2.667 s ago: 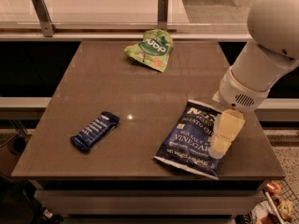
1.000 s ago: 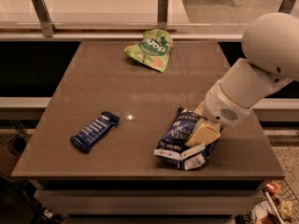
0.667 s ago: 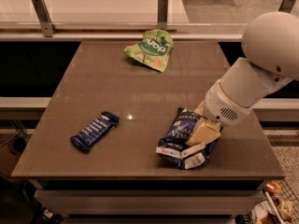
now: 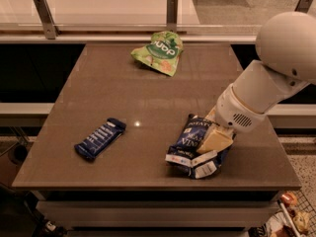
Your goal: Move blue chip bag near green rice chip bag
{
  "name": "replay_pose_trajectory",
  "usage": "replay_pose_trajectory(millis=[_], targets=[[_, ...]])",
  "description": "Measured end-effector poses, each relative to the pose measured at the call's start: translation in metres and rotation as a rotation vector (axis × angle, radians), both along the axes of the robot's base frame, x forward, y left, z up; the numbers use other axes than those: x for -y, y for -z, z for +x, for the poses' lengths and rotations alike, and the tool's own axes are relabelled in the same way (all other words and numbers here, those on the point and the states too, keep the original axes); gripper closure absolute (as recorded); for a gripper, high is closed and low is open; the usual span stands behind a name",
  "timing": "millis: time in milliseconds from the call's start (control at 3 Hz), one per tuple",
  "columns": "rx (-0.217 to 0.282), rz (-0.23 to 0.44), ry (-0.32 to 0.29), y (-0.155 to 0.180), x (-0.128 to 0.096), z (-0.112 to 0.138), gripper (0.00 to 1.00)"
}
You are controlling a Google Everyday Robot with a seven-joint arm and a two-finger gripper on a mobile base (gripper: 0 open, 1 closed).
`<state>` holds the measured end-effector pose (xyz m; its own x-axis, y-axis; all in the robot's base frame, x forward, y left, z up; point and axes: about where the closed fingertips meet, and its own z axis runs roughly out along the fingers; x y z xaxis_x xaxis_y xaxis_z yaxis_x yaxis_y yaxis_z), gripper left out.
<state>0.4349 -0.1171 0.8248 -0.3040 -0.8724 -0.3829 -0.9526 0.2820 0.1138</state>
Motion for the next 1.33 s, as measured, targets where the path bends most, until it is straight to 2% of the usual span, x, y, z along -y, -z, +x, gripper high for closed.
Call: replay_pose_trajectory(millis=[333,667,1000,1333], targets=[[0.0,0.0,0.0,0.0,0.0,0.0,1.0],[0.034,-0.021,-0.003,-0.022,0.002,0.02,1.0],[0.113,-0.055,-0.011,-0.069,0.005,0.061,1.0],[0.189,-0.053,-0.019,-0.105,0.004,0.093,1.0]])
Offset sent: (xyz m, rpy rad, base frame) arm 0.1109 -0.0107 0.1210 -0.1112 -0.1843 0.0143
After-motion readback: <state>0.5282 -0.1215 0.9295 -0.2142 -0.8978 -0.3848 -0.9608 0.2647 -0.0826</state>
